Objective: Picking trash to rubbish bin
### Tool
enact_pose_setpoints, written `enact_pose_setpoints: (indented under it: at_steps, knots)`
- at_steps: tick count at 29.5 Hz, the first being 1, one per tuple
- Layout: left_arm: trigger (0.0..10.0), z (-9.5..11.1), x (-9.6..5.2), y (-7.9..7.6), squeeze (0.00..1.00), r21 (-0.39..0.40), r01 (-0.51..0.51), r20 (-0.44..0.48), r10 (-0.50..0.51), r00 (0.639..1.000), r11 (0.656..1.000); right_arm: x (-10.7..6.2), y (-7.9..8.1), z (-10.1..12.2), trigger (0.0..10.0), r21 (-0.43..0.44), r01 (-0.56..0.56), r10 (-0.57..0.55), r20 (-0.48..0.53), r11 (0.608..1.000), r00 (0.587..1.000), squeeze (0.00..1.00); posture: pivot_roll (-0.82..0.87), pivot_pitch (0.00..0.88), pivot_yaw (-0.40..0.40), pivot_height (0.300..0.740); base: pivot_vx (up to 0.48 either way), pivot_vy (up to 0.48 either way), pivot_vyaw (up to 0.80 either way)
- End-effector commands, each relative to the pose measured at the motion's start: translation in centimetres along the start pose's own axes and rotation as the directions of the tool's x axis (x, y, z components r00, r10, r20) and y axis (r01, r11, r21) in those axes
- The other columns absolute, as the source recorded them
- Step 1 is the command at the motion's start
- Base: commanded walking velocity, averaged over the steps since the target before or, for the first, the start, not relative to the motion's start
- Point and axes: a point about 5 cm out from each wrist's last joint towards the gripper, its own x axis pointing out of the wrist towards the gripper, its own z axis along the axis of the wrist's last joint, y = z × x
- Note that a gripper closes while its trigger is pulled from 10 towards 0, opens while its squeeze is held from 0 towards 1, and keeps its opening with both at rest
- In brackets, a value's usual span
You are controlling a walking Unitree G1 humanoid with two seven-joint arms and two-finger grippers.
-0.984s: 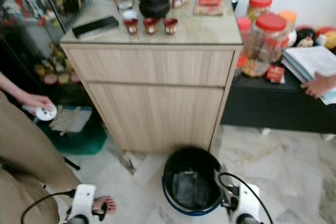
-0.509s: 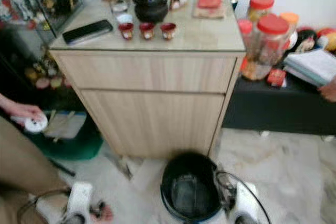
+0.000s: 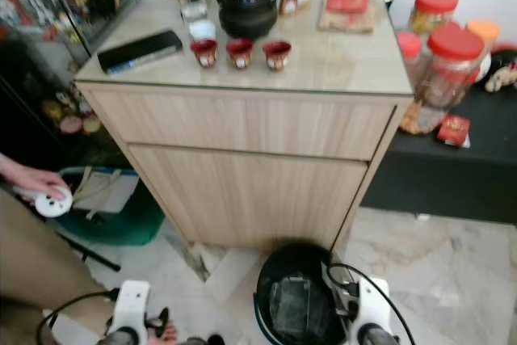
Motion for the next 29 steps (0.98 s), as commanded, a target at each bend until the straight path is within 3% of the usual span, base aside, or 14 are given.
enact_pose_setpoints:
  at_steps: [1,6,16,22,26,27,29]
  knots:
    - [10.0,-1.1,-0.3,0.6,0.00,-0.004,-0.011,-0.041,0.011,0.999,1.000,-0.1,0.1,-0.8,10.0,-0.028,-0.010,0.009,-0.043,1.000,0.999,0.00,-0.06,0.143,0.025,0.740,0.000,0.000,0.00]
    - [10.0,-1.2,-0.4,0.4,0.00,-0.007,-0.003,-0.050,0.003,0.999,1.000,-0.3,0.4,-1.9,10.0,-0.105,-0.089,0.077,-0.114,0.990,0.991,0.00,-0.06,0.154,0.020,0.740,0.000,0.000,0.00]
    - [10.0,-1.3,-0.4,0.2,0.00,-0.009,0.002,-0.052,-0.002,0.999,1.000,-0.4,0.5,-2.2,10.0,-0.071,-0.110,0.102,-0.110,0.991,0.989,0.00,-0.06,0.157,0.018,0.740,0.000,0.000,0.00]
    - [10.0,-1.3,-0.4,0.4,0.00,-0.012,-0.001,-0.051,0.000,0.999,1.000,-0.2,1.5,-1.6,10.0,-0.049,-0.125,0.121,-0.070,0.991,0.990,0.00,-0.06,0.157,0.018,0.740,0.000,0.000,0.00]
    - [10.0,-1.1,-0.3,0.4,0.00,-0.010,-0.001,-0.043,0.001,0.999,1.000,0.2,2.5,0.0,10.0,-0.055,-0.136,0.136,-0.001,0.989,0.991,0.00,-0.06,0.157,0.016,0.740,0.000,0.000,0.00]
    - [10.0,-0.5,-0.2,0.4,0.00,-0.010,-0.005,-0.015,0.004,1.000,1.000,0.5,2.7,2.1,10.0,-0.055,-0.136,0.140,0.078,0.989,0.987,0.00,-0.06,0.158,0.013,0.740,0.000,0.000,0.00]
    - [10.0,0.1,0.0,0.5,0.00,-0.011,-0.010,0.013,0.010,1.000,1.000,0.7,2.5,3.8,10.0,-0.072,-0.149,0.157,0.129,0.986,0.979,0.00,-0.06,0.158,0.013,0.740,0.000,0.000,0.00]
